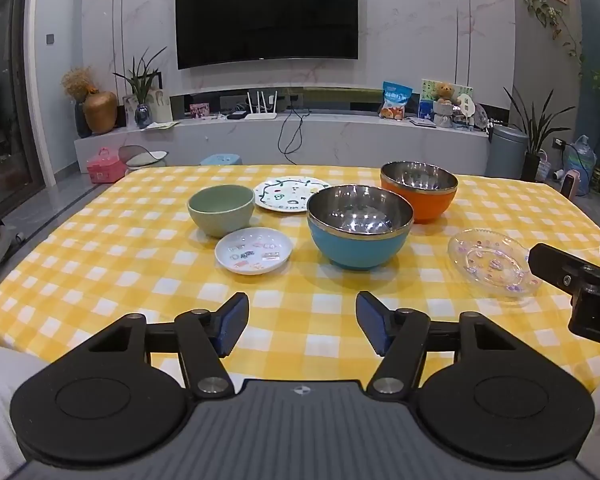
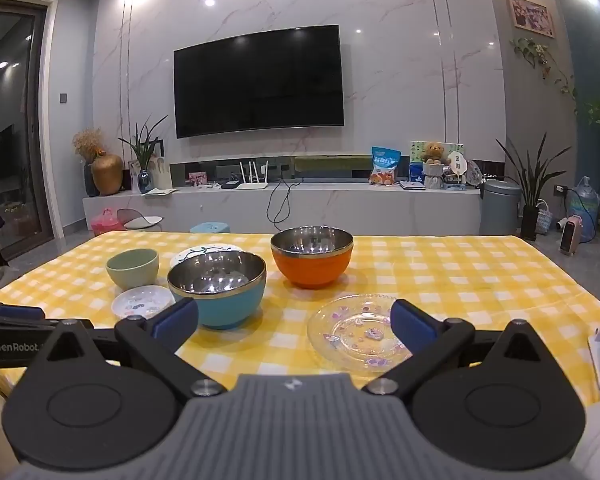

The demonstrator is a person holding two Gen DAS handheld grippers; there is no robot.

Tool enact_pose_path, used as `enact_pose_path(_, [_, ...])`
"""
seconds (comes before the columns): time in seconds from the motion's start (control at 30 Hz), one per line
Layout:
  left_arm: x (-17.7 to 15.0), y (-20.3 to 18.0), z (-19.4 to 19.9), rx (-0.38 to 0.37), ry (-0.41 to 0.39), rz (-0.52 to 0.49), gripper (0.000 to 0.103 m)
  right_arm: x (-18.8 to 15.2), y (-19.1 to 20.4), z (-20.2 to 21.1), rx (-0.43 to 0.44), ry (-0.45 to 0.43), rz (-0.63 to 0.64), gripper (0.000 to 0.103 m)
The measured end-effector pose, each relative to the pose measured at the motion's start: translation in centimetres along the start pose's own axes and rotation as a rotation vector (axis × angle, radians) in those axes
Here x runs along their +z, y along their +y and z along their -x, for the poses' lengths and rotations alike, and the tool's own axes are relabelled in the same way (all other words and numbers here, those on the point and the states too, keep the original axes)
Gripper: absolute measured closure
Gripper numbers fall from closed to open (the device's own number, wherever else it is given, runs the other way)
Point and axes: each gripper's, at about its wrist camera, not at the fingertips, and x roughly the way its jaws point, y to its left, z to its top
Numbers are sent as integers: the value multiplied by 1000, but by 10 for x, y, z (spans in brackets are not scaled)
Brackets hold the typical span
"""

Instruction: Organize plates and bowls

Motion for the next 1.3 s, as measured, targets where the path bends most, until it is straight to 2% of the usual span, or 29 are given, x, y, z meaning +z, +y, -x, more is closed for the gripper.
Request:
enact_pose_path(0.27, [-6,-4,2,2,-3,7,37,-1,2,-1,-7,13,7,3])
enact_pose_path(0.5, [-1,4,-3,-14,16,37,37,-1,3,-3,-14,20,15,3])
enact_pose_path(1.3, [-4,1,-4,-11,22,29,37,-3,3,-4,-23,29,18,3])
